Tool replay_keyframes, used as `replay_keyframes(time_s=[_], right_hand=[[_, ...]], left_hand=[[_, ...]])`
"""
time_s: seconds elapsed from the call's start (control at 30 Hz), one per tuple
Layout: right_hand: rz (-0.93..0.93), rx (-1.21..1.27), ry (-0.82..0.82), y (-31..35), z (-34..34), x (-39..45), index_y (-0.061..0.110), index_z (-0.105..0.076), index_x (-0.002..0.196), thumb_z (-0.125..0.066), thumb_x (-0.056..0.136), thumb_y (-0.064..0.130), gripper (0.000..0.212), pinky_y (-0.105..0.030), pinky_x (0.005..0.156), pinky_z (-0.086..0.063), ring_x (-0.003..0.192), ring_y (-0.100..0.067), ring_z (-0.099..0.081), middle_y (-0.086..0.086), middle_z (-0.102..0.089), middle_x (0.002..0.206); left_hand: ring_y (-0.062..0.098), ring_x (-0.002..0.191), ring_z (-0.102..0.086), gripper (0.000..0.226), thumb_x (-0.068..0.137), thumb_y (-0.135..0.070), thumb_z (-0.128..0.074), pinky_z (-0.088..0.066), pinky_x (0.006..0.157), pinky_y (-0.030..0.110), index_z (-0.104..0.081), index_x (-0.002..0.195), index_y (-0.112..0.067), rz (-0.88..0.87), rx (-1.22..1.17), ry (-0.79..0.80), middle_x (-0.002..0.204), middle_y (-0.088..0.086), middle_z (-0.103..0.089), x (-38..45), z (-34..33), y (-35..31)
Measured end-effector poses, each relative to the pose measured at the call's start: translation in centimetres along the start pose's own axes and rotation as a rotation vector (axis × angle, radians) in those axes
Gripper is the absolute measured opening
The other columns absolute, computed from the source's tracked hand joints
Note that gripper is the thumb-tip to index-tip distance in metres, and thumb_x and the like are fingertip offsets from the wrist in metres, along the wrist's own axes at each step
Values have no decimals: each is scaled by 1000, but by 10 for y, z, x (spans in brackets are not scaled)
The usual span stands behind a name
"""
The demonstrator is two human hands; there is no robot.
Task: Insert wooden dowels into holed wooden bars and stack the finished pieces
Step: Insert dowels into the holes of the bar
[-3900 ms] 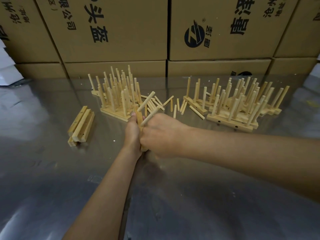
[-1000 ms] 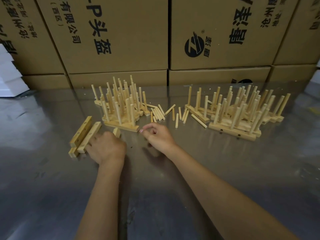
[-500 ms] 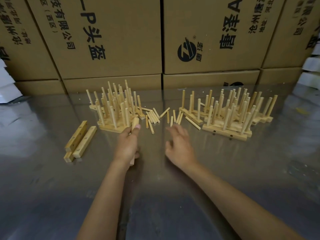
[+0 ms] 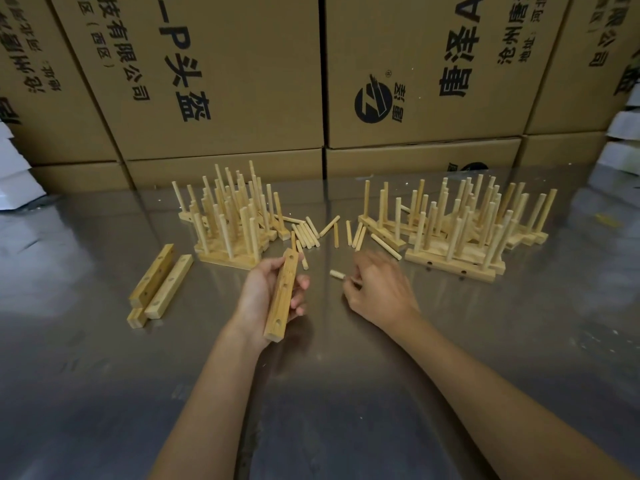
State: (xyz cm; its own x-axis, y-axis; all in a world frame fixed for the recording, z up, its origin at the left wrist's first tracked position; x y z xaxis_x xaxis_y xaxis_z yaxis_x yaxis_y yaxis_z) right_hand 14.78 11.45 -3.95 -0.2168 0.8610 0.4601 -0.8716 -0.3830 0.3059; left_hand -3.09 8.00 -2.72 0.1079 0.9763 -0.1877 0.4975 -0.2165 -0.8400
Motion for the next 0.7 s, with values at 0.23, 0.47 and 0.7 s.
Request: replay_keyframes(time_s=[0.23, 0.47, 0.7], right_hand=[[-86, 25, 66, -4, 5, -19, 17, -63, 114, -48, 96, 15, 23, -35, 92, -38, 109, -22, -46, -3, -52, 109], [65, 349, 86, 7, 25, -45, 29, -41, 106, -47, 101, 23, 10, -21, 52, -35, 56, -11, -52, 10, -52, 67], [123, 164, 36, 10, 35, -45, 27, -63, 107, -49, 100, 27, 16, -25, 51, -28, 63, -9, -54, 15, -55, 70]], left_hand=[[15, 39, -40, 44, 103, -27, -30, -41, 38, 23, -57, 127, -2, 12, 171, 47, 66, 5, -51, 0, -4, 4], [13, 47, -44, 39, 105, -27, -39, -42, 40, 25, -60, 131, -7, 71, 390, 118, 66, 2, -52, -5, -18, 8], [13, 48, -45, 40, 104, -32, -44, -36, 42, 22, -59, 131, -6, 55, 601, 81, 65, 2, -55, -5, -16, 11]])
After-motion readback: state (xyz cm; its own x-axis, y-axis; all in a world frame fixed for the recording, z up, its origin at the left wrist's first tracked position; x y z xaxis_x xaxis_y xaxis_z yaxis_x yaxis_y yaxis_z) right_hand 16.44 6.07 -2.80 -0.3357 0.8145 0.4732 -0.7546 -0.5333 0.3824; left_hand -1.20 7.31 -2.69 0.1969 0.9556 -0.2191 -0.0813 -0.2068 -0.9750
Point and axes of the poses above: each hand's wrist, its own x-axis towards the middle knuckle, its own z-axis out of the back of the hand, y = z × x, the point moved 2 cm from there along x, towards the middle knuckle
